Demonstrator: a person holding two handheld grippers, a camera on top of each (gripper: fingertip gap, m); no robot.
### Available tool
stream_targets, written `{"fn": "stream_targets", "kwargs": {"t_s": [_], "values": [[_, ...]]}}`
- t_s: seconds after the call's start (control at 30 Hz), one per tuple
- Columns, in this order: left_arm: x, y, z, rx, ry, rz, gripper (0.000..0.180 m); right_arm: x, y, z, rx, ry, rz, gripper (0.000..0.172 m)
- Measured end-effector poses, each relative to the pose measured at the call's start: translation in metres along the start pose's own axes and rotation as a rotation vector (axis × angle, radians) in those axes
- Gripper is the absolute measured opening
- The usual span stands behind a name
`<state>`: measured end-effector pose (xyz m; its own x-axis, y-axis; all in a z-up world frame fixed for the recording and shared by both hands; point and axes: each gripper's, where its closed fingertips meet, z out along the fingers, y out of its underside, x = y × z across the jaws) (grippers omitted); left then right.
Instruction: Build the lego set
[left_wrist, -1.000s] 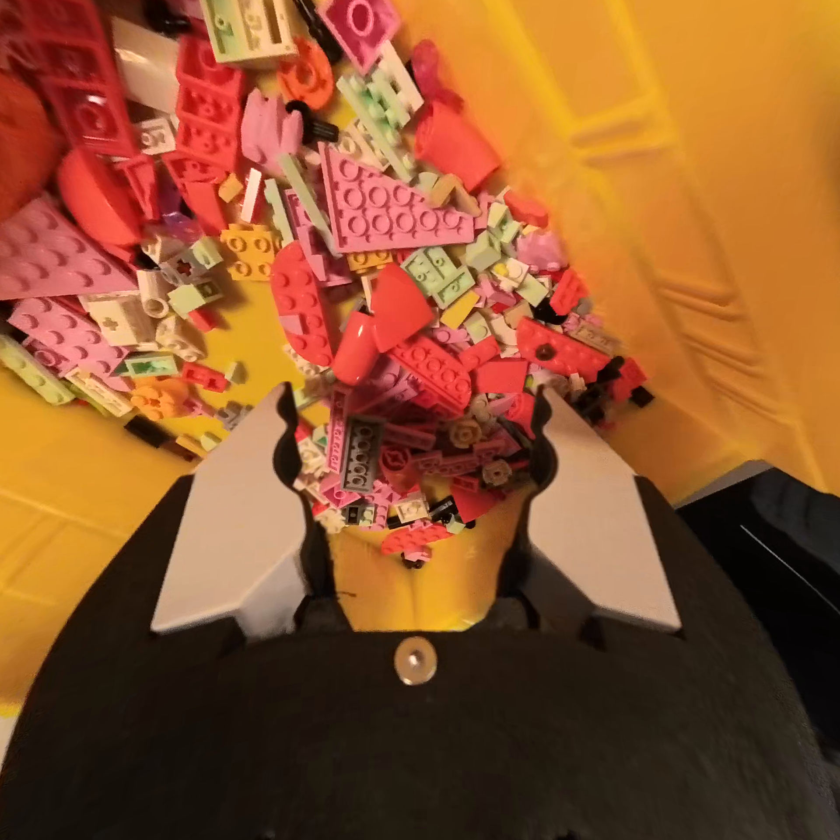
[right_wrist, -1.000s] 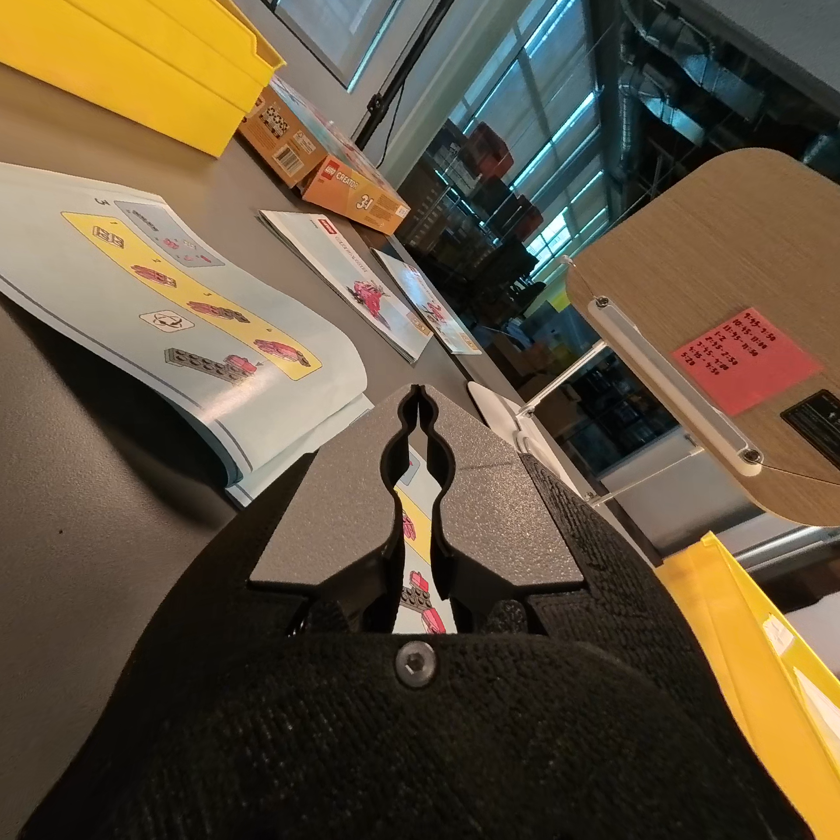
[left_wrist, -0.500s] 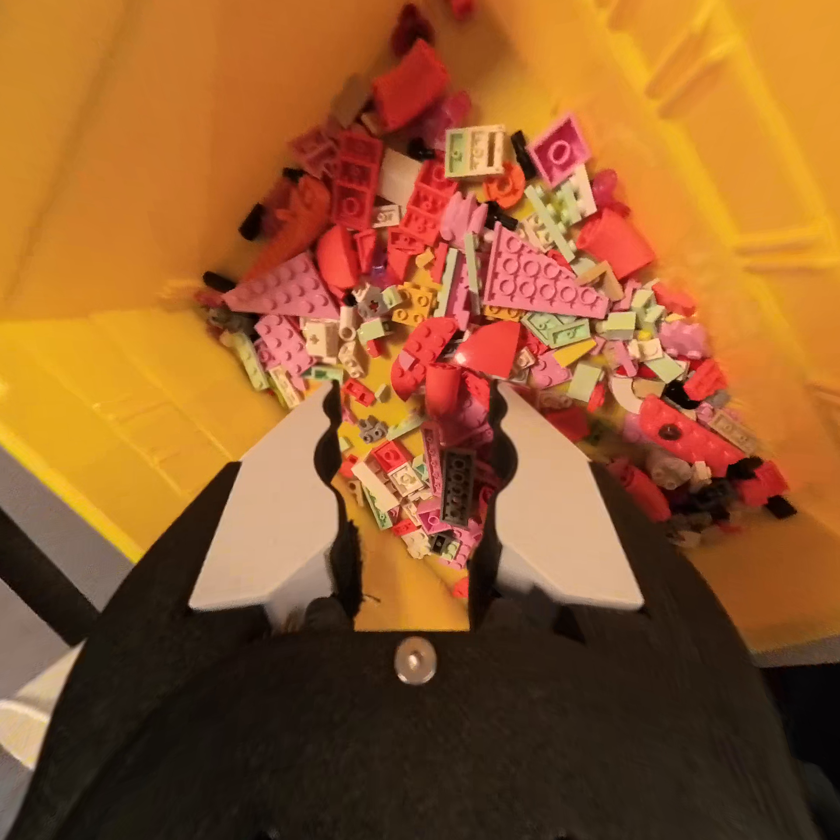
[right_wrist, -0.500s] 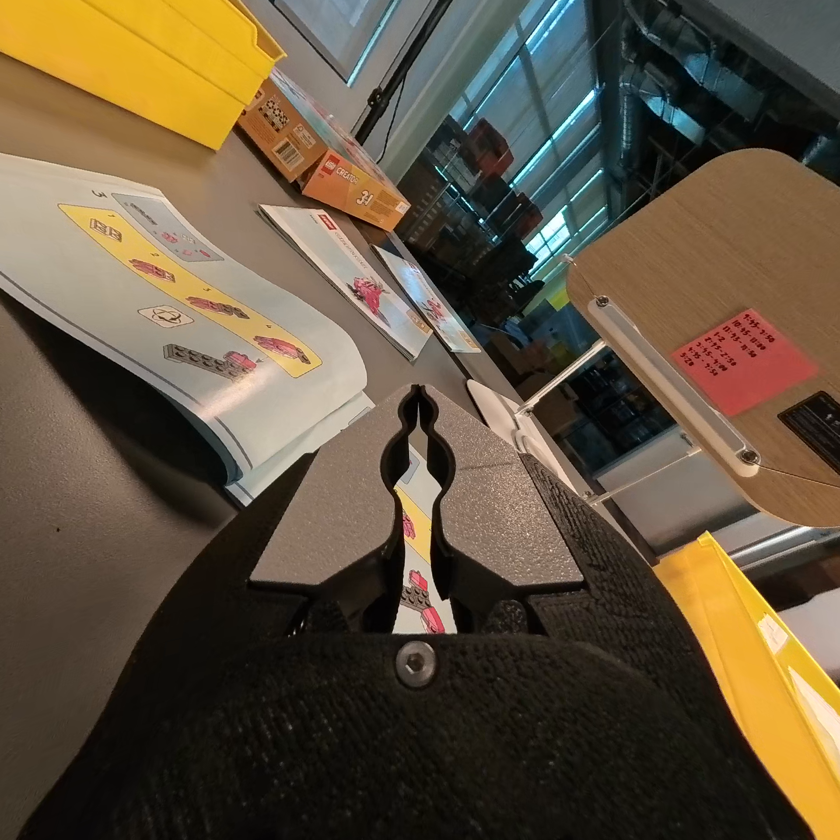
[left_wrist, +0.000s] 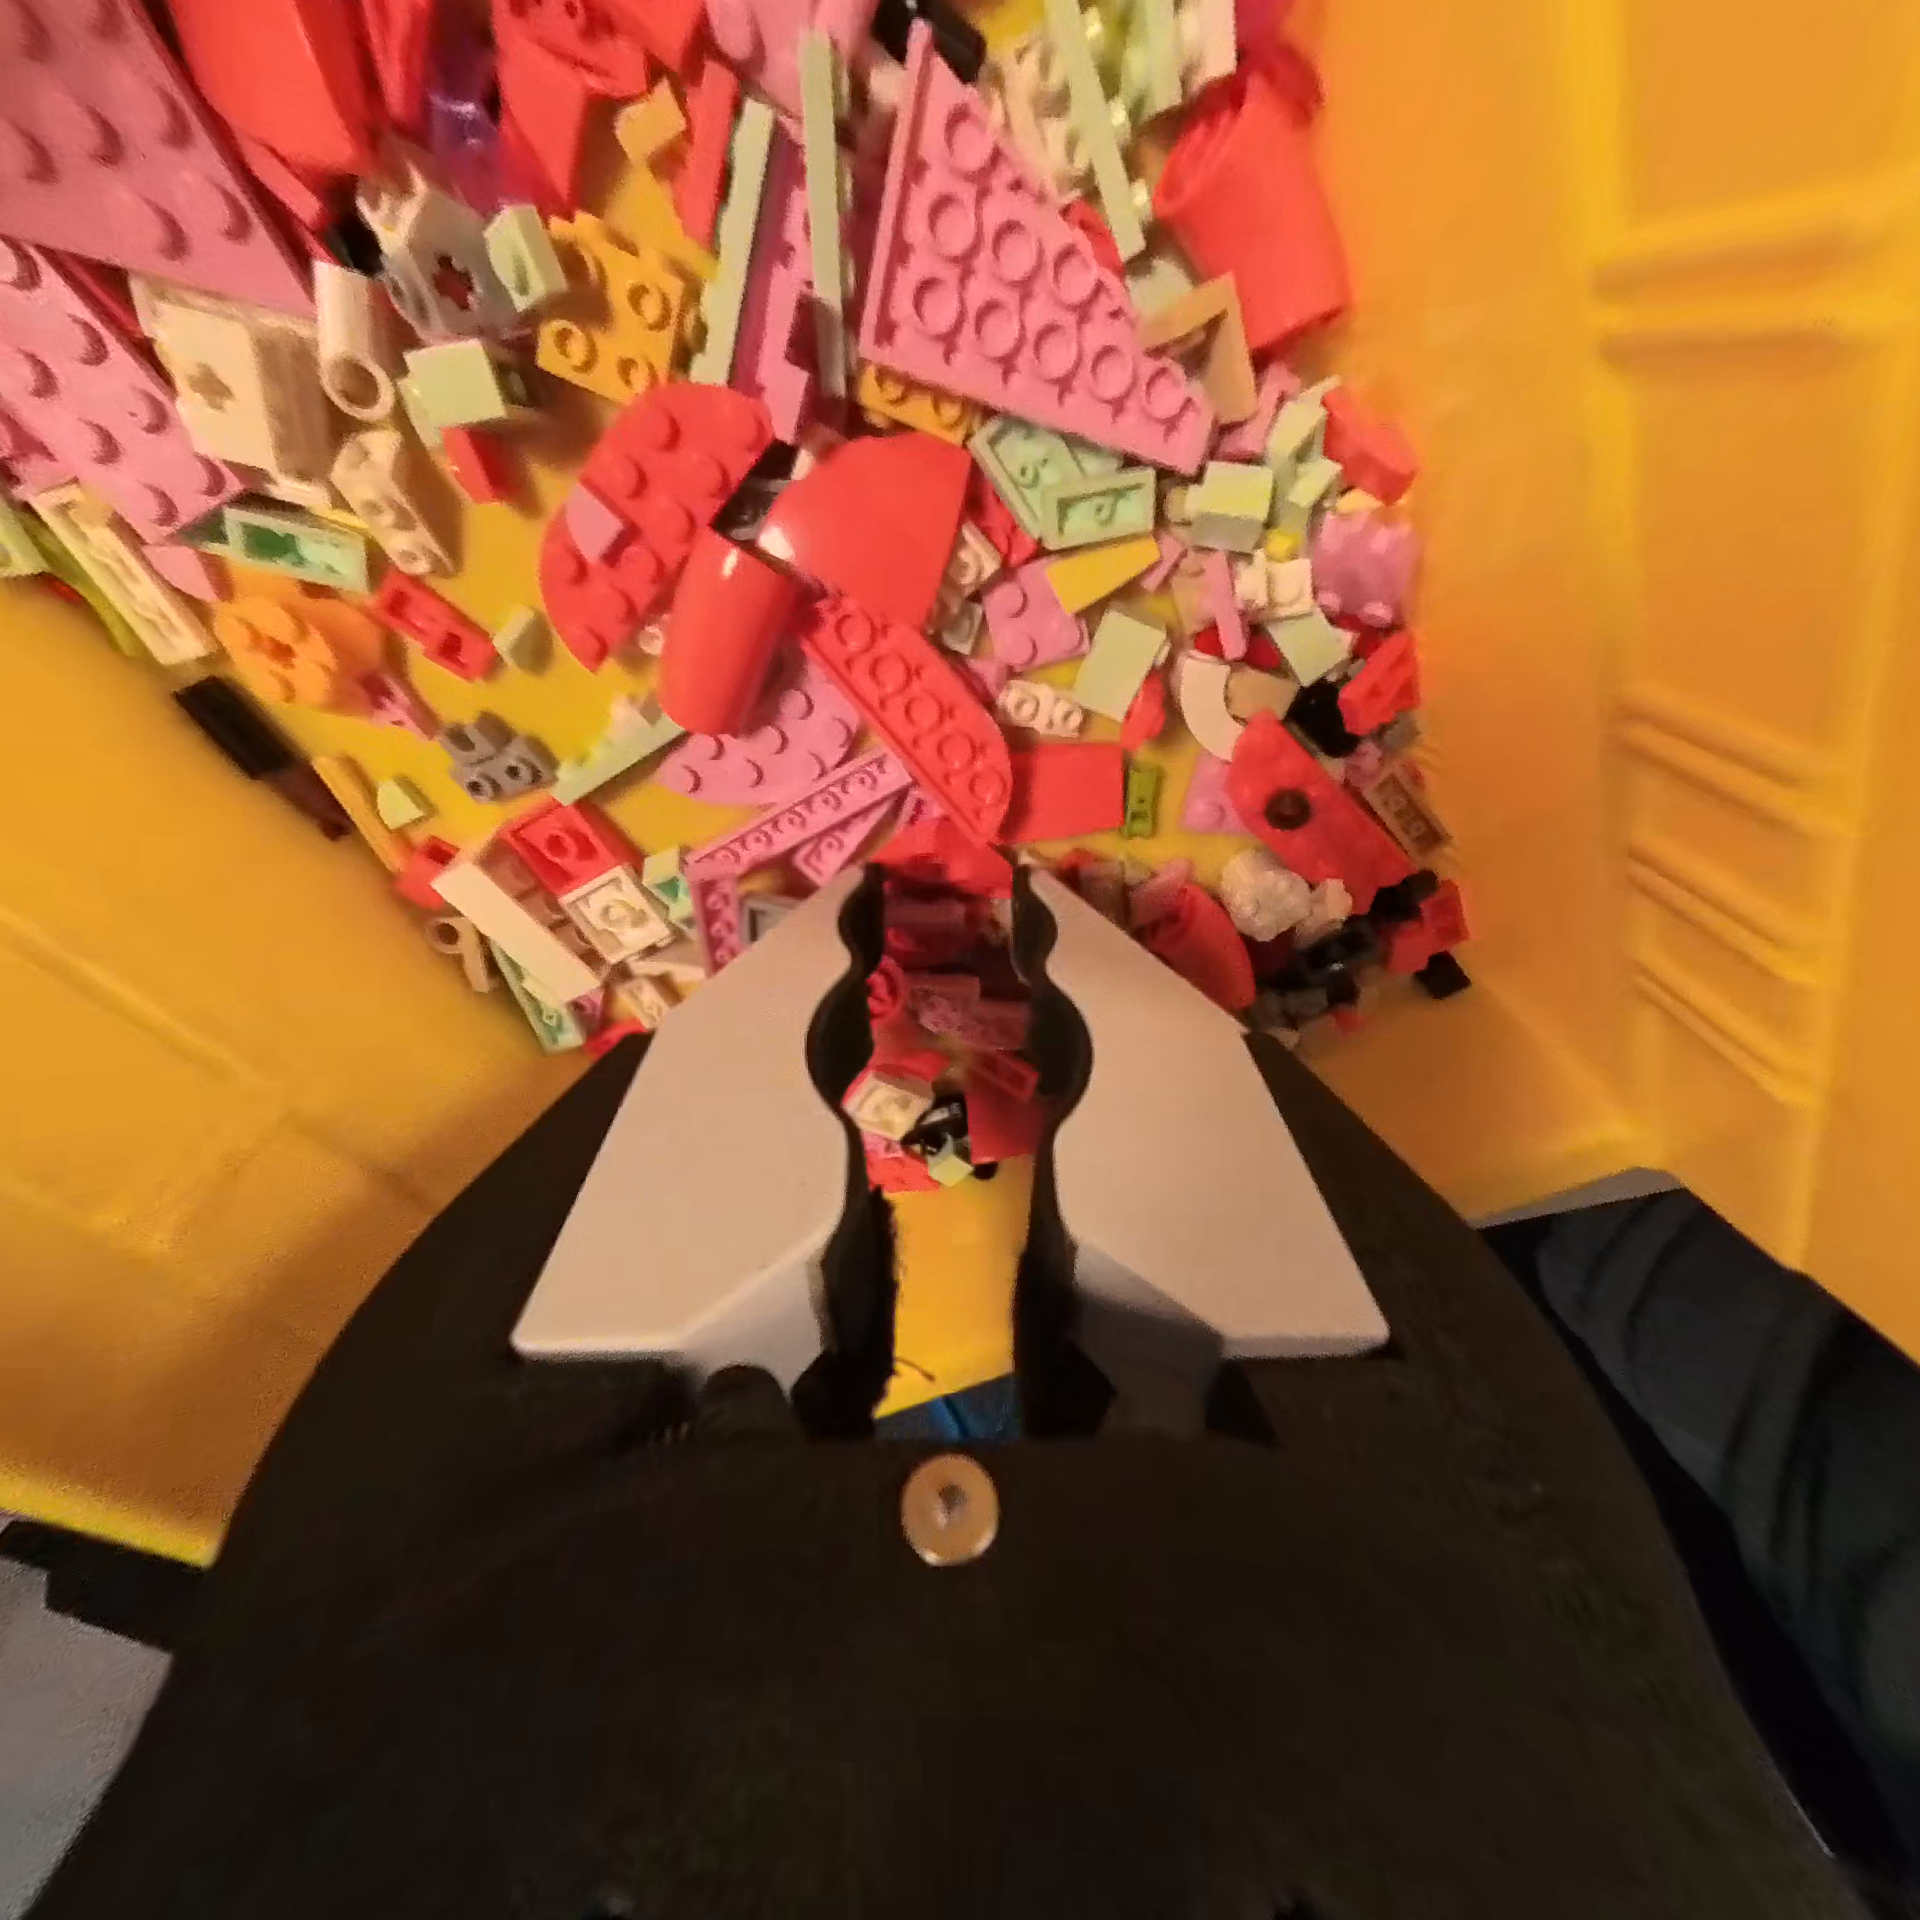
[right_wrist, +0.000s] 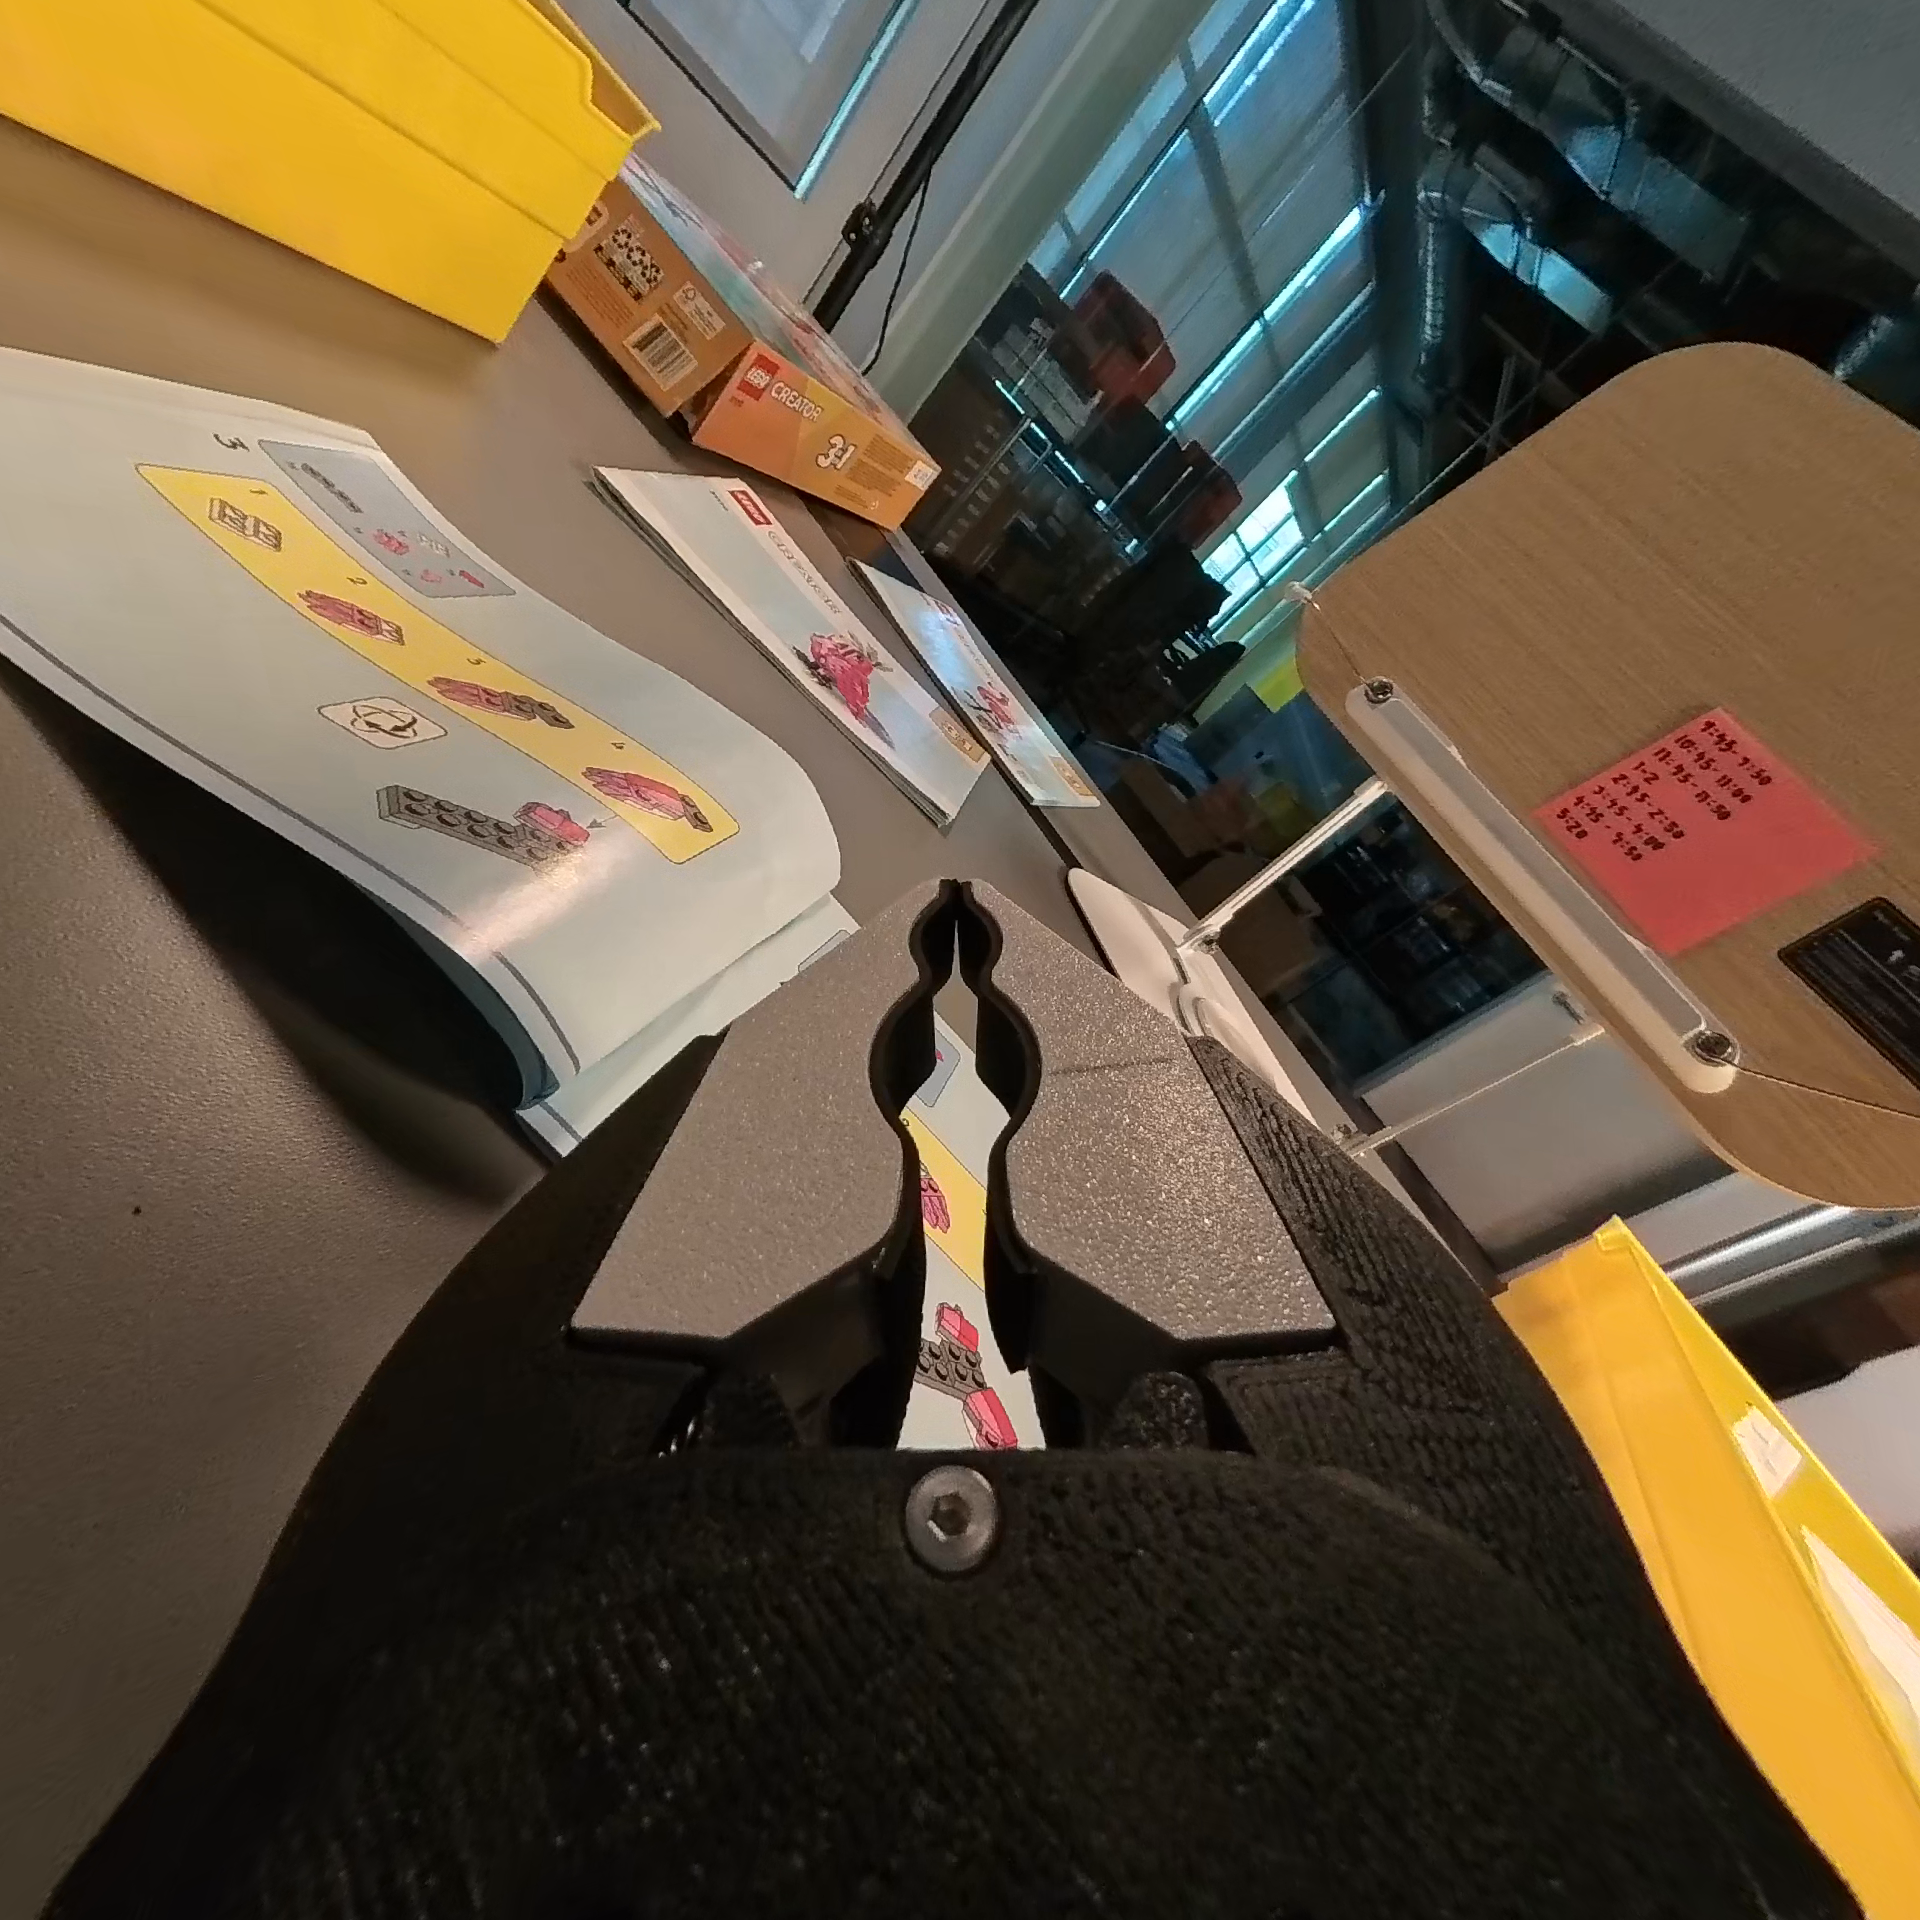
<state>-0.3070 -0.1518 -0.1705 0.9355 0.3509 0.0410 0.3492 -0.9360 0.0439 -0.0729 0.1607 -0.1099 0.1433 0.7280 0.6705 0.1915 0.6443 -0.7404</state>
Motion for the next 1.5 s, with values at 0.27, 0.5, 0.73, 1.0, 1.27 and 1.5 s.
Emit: {"fn": "stream_targets", "kwargs": {"t_s": [0.27, 0.5, 0.73, 1.0, 1.27, 1.5], "values": [[0.034, 0.018, -0.015, 0.059, 0.046, 0.031, 0.042, 0.001, -0.001, 0.0, 0.004, 0.007, 0.006, 0.0], [0.055, 0.03, -0.001, 0.002, 0.088, 0.021, 0.04, 0.004, -0.003, -0.002, 0.015, 0.022, 0.025, 0.0], [0.017, 0.023, 0.008, -0.046, -0.08, 0.038, 0.003, 0.003, -0.003, -0.002, 0.013, 0.017, 0.021, 0.0], [-0.014, -0.017, -0.015, 0.209, -0.071, -0.051, 0.0, 0.002, -0.003, -0.001, 0.013, 0.01, 0.016, 0.0], [-0.031, -0.011, -0.014, 0.163, -0.062, -0.093, 0.036, 0.001, -0.002, -0.001, 0.011, 0.005, 0.011, 0.0], [-0.03, -0.008, -0.003, 0.139, 0.021, -0.134, 0.065, 0.0, -0.002, 0.0, 0.01, 0.0, 0.004, 0.0]]}}
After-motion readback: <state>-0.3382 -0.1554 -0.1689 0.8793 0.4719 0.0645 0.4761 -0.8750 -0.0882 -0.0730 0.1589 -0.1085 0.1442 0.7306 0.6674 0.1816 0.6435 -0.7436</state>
